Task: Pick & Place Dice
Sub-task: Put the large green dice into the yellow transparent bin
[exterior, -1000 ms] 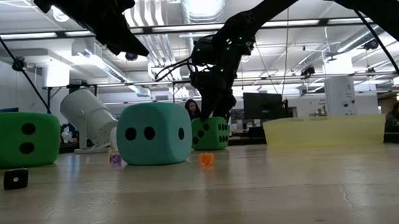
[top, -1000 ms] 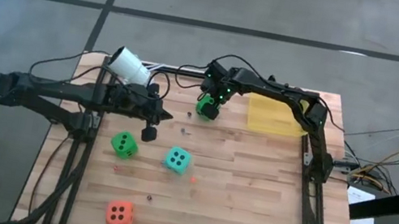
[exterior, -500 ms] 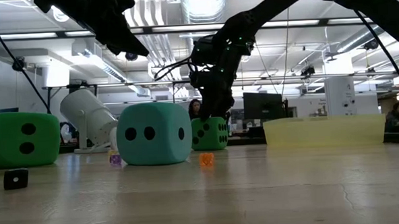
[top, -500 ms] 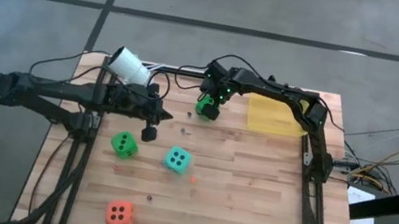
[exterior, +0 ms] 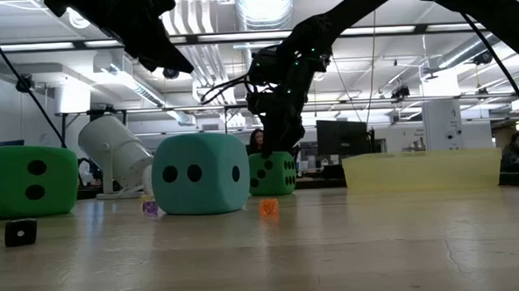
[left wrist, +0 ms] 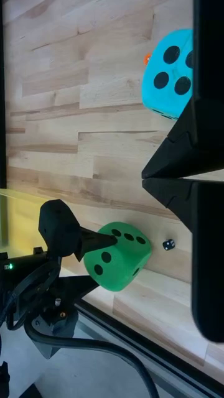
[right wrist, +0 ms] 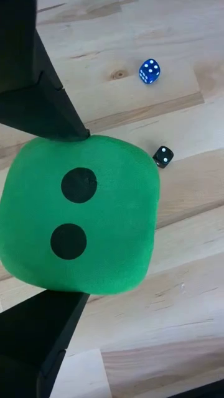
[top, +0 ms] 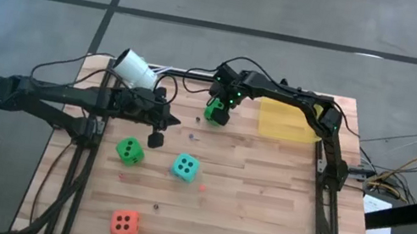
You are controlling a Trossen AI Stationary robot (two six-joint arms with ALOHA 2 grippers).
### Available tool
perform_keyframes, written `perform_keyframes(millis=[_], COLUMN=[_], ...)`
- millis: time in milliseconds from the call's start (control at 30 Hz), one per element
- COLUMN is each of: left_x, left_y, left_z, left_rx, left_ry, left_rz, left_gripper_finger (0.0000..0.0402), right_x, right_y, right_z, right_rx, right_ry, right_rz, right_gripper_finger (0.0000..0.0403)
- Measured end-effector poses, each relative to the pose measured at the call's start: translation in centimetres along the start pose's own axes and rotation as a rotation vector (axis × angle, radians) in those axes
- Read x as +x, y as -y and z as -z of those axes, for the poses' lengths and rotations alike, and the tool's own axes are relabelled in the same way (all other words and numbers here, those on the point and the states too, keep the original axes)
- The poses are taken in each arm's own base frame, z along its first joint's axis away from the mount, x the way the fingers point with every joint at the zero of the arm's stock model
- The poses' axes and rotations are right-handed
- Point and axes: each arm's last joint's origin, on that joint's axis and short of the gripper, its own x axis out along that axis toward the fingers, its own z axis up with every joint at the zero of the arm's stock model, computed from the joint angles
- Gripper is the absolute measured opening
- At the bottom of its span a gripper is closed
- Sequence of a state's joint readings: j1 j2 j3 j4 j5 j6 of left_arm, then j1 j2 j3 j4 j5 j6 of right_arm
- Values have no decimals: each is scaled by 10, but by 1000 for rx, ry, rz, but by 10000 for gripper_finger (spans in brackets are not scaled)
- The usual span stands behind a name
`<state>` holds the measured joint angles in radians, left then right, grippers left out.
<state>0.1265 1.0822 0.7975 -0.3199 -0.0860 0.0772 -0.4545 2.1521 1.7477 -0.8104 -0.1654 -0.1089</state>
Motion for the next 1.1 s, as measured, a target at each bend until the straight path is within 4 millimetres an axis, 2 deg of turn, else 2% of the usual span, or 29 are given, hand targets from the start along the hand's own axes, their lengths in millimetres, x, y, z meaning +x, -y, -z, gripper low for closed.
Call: perform_keyframes(millis=[167, 400, 1100], left_x=[0, 0, 0], left_y=[0, 0, 0], left_z=[0, 0, 0], left_rx=[0, 0, 0], left_ry=[0, 0, 0], left_rz=[0, 0, 0], left_gripper_finger=[12, 12, 12], right_x=[0, 0, 0], right_y=[0, 0, 0], right_z=[0, 0, 0], right_rx=[0, 4, 46], right_ry=[0, 1, 5], right_rz=[0, 2, 6], right_gripper_finger=[363, 346, 348])
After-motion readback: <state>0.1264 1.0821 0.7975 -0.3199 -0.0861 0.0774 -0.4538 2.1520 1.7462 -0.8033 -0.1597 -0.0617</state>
